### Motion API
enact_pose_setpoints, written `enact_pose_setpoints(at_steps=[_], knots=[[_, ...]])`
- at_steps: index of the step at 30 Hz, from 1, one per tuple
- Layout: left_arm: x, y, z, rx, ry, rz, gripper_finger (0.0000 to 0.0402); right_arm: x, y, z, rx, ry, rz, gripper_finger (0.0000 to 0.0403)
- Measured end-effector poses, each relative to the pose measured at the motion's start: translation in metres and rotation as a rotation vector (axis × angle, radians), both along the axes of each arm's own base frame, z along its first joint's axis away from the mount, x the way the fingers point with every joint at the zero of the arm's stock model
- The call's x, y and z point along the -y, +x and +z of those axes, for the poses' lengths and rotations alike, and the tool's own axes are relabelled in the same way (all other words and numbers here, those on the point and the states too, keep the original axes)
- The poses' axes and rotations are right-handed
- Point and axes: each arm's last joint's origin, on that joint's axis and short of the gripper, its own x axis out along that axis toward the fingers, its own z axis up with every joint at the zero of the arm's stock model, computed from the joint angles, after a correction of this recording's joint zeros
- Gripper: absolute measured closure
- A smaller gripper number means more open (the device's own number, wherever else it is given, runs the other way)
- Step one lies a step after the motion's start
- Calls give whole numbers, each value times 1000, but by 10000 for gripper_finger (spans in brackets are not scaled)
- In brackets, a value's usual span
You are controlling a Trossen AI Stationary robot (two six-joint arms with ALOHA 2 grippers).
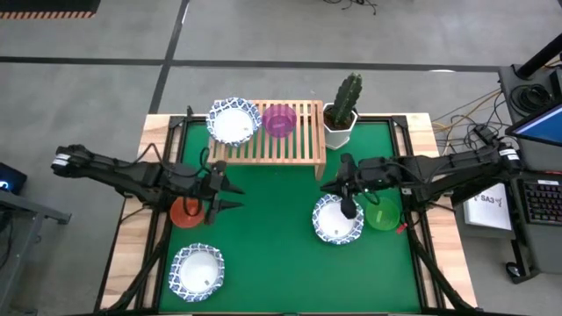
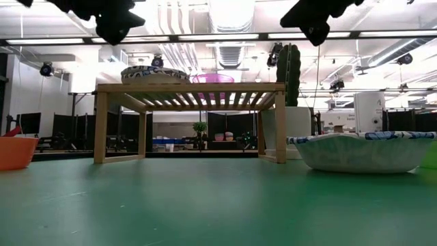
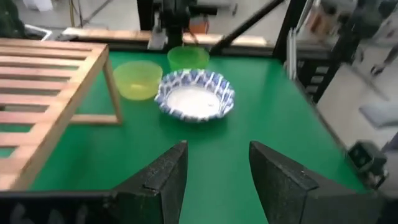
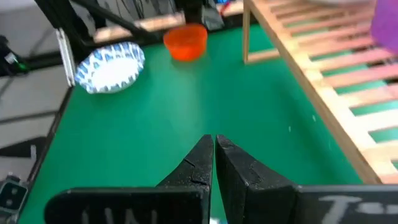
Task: Place and stack bowls onto a shelf
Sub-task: Stack the yellow bowl on top of the violet bowl on the shelf
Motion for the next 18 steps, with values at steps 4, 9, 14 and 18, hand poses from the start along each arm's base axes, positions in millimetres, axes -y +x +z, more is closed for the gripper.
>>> enact_pose_setpoints(at_steps=[4, 9, 14, 18], knots=[[1, 3, -6, 60, -7, -5, 247, 0, 1, 7, -108, 52, -37, 394], [1, 3, -1, 81, 19, -11, 247, 0, 0, 7, -224, 99, -81, 394], [1, 4, 12, 121, 50, -21, 247, 0, -4, 0, -336, 182, -160, 394], [1, 4, 20, 147, 78, -29, 247, 1, -9, -8, -428, 256, -246, 394]])
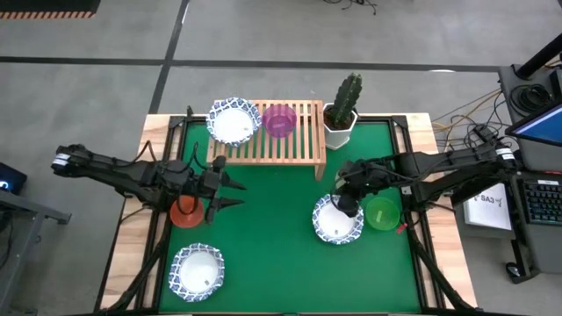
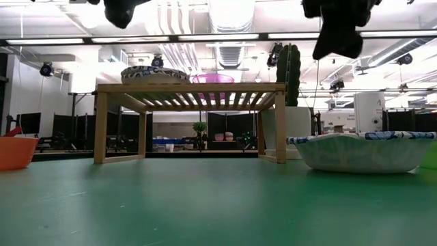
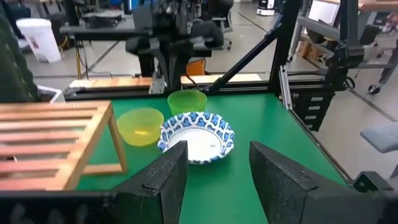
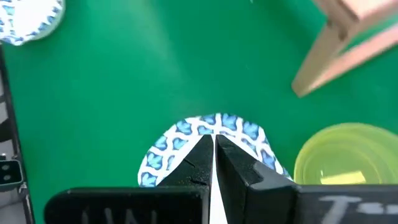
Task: Place and stack bowls onto a shelf
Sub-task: Stack the yellow bowl on top of the violet bowl on the shelf
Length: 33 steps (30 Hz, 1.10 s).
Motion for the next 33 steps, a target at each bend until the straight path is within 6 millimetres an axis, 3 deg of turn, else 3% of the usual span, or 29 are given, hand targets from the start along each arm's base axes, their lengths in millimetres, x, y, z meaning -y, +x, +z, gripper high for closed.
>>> enact_pose_setpoints(at_steps=[11, 16, 24, 33], knots=[[0, 0, 14, 48, 89, -15, 247, -1, 7, -2, 21, 6, -1, 394], [0, 1, 11, 37, 91, -15, 247, 4, 14, -9, -5, 63, -103, 388], [0, 2, 10, 32, 117, -20, 247, 23, 24, -40, -225, 109, -308, 336], [0, 1, 10, 35, 115, -20, 247, 46, 40, -76, -386, 40, -427, 278]])
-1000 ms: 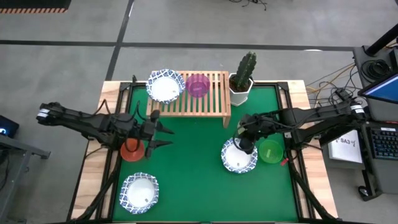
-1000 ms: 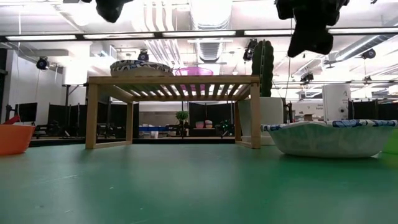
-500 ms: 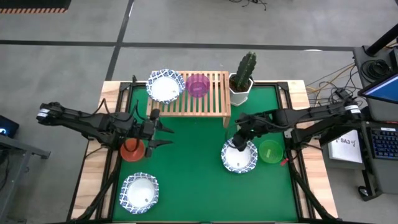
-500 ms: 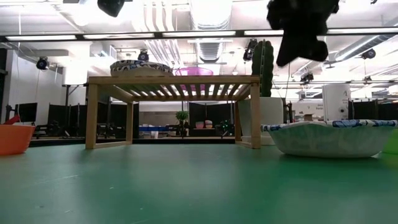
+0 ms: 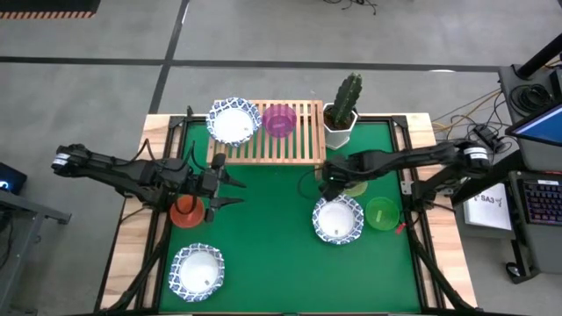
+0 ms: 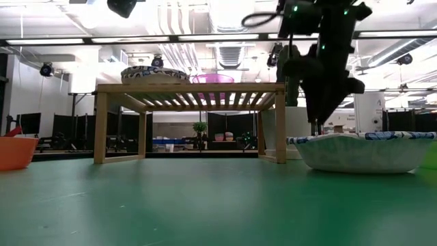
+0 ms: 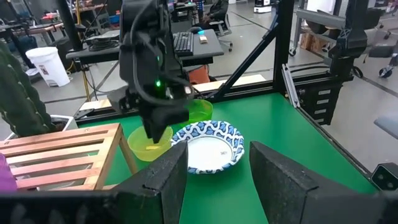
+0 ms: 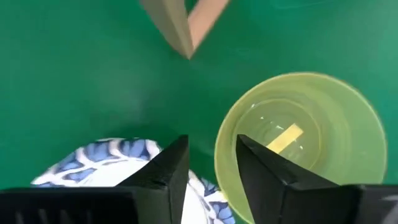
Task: Place and stack bowls onto a shelf
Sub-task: Stack the yellow bowl on top of the violet bowl on the shelf
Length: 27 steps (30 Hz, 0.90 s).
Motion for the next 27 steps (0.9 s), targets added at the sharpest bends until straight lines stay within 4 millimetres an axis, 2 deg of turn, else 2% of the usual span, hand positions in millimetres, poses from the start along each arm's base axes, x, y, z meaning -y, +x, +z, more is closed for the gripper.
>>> enact_pose_setpoints(at_steps=[9, 16, 22, 27], knots=[[0, 0, 0, -2, -3, 16, 247, 8, 11, -31, -132, -33, -18, 279], [-1, 0, 0, -1, 1, 35, 247, 8, 15, -45, -190, -50, -20, 307], [-1, 0, 0, -1, 0, 35, 247, 8, 14, -43, -190, -51, -9, 378], [-1, 1, 1, 18, -5, 35, 247, 6, 2, -26, -191, -23, 21, 393]])
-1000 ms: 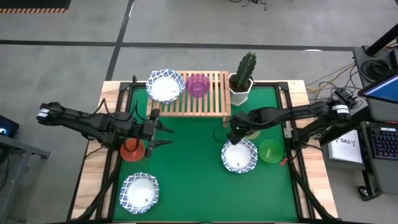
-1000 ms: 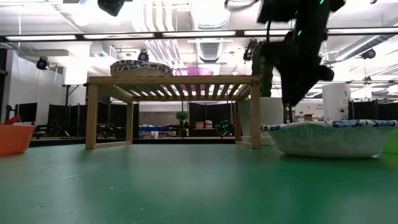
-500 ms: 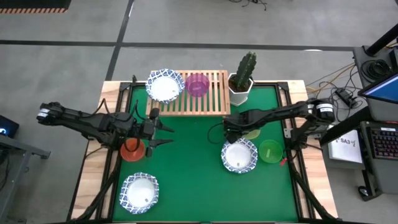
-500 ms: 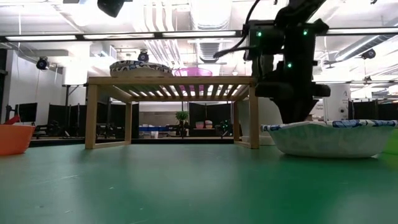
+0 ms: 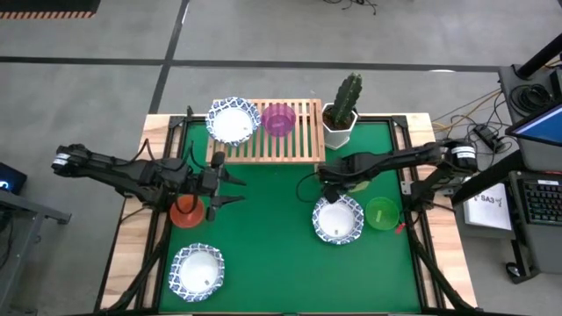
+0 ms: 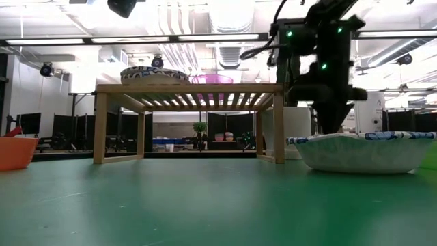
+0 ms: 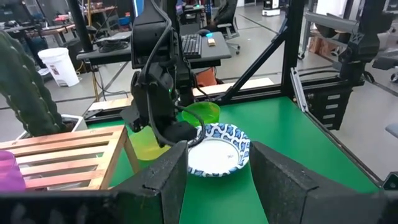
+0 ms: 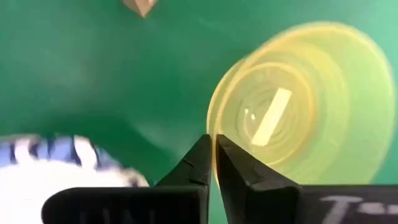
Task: Place and stack bowls onto a shelf
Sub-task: Stack the yellow bowl on top of the violet bowl on the shelf
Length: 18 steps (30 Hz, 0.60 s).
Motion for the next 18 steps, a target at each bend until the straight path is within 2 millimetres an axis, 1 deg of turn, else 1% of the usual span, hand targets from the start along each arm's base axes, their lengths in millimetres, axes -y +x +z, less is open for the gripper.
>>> enact_pose_setpoints(at_steps=[2, 4, 7, 10, 14, 18], knots=[[0, 0, 1, 12, -2, 1, 247, -1, -9, 11, -5, 9, 9, 394], [0, 0, 3, 24, -3, 14, 247, -3, -18, 26, 6, 43, 36, 394], [-1, 0, 3, 29, -3, 20, 247, -7, -27, 55, 85, 88, 110, 394], [-1, 0, 4, 34, -16, 29, 247, -12, -36, 88, 198, 90, 183, 394], [-2, 0, 3, 32, -42, 69, 247, -18, -48, 132, 372, 33, 263, 394], [-2, 0, 3, 31, -49, 74, 247, -24, -56, 169, 537, -128, 354, 394]])
